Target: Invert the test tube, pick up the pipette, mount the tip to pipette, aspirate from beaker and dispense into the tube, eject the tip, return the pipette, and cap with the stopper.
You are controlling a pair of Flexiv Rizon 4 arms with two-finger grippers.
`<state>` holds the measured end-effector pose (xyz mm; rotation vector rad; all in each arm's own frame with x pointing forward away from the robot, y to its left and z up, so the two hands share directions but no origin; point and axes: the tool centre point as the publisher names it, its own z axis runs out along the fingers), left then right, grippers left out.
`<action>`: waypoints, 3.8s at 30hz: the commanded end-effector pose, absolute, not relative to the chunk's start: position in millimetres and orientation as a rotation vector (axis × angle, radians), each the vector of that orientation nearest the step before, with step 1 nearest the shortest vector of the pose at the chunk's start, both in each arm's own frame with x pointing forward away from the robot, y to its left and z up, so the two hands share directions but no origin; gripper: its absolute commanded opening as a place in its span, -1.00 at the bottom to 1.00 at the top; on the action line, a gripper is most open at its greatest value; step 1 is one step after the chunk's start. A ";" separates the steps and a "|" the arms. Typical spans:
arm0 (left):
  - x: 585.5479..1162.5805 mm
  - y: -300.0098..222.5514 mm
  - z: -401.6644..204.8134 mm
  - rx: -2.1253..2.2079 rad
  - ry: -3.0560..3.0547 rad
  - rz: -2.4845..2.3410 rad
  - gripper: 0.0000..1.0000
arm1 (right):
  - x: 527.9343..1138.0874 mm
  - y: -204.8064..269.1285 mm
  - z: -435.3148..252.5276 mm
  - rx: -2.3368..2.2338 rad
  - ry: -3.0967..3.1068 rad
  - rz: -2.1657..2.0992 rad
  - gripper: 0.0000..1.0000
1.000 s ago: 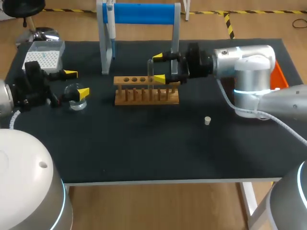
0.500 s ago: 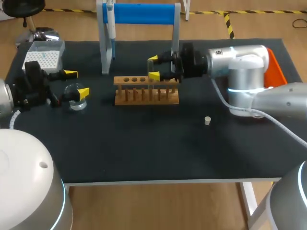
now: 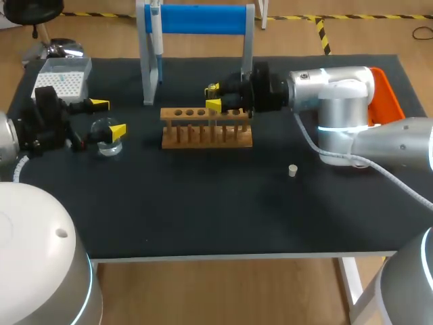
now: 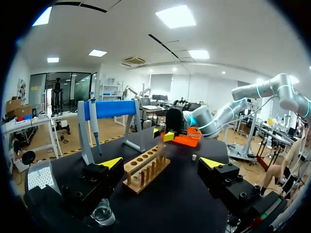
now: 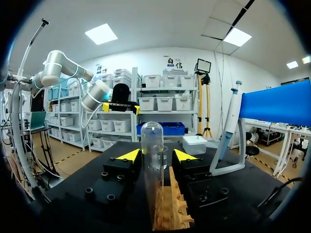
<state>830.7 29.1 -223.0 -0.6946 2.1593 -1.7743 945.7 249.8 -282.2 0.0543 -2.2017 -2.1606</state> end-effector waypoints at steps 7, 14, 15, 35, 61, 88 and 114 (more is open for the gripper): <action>830.3 28.0 -224.0 -0.695 2.154 -1.774 1.00 | 942.8 252.8 -284.0 0.045 -2.189 -2.166 -0.18; 830.3 28.0 -224.0 -0.695 2.154 -1.774 1.00 | 940.7 251.8 -283.8 0.038 -2.187 -2.167 -1.00; 830.3 28.0 -224.0 -0.695 2.154 -1.774 1.00 | 940.4 251.5 -283.7 0.037 -2.187 -2.168 -1.00; 830.3 28.0 -224.0 -0.695 2.154 -1.774 1.00 | 942.0 249.9 -268.9 0.033 -2.175 -2.182 -1.00; 830.3 28.0 -224.0 -0.695 2.154 -1.774 1.00 | 945.1 248.7 -246.3 0.009 -2.188 -2.175 -1.00; 830.3 28.0 -224.0 -0.695 2.154 -1.774 1.00 | 943.2 246.6 -222.6 -0.002 -2.181 -2.186 -1.00; 830.3 28.0 -224.0 -0.695 2.154 -1.774 1.00 | 927.6 245.9 -186.0 0.006 -2.201 -2.160 -1.00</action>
